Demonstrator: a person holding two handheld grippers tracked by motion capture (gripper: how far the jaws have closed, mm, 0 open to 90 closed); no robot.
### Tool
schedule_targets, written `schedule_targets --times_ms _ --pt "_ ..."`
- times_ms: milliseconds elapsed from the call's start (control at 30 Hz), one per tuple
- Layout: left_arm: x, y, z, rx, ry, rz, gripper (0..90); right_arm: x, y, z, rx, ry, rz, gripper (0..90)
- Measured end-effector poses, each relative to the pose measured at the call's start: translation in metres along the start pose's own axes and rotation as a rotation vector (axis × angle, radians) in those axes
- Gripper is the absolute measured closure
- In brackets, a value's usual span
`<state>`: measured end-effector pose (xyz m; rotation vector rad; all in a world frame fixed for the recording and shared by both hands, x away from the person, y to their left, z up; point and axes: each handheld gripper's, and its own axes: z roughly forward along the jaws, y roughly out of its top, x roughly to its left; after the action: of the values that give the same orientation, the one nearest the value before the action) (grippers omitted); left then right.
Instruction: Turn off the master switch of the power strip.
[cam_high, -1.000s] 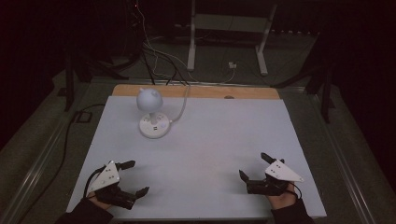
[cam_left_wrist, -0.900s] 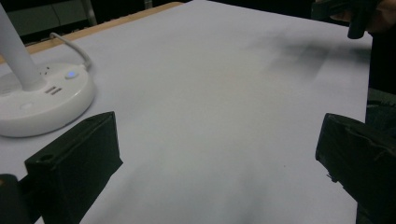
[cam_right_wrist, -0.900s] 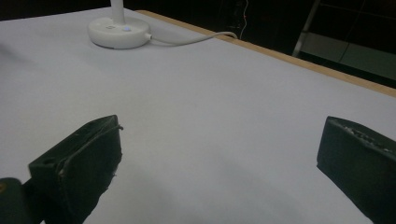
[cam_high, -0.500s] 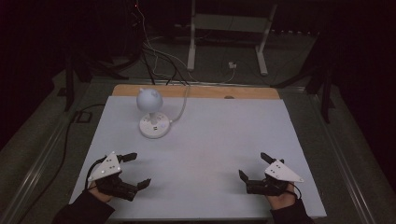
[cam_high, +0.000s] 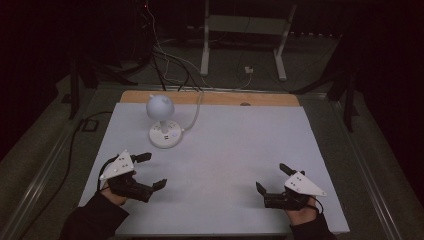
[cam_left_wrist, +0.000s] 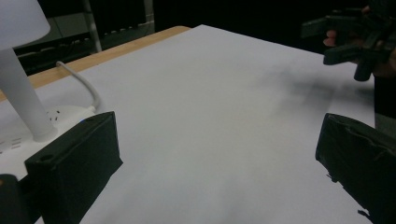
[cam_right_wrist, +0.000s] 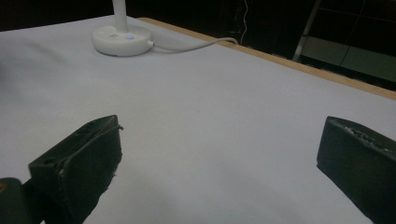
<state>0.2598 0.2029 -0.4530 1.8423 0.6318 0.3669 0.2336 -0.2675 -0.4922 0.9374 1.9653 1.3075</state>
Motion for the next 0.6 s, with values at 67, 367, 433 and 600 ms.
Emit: schedule_targets --times_ms 67,367,433,600 --pt "0.001 0.002 0.001 0.000 0.009 -0.003 0.4 0.000 0.000 0.000 0.000 0.000 0.002 0.0" --pt "0.006 0.015 0.021 0.009 0.049 -0.024 0.4 0.000 0.000 -0.001 -0.002 0.002 0.000 0.0" --pt "0.006 0.017 0.024 0.011 0.058 -0.027 0.4 -0.001 0.000 -0.001 -0.003 0.002 0.002 0.0" --pt "0.009 0.016 0.036 0.011 0.113 -0.061 0.4 0.000 0.000 -0.001 -0.004 0.002 0.002 0.0"
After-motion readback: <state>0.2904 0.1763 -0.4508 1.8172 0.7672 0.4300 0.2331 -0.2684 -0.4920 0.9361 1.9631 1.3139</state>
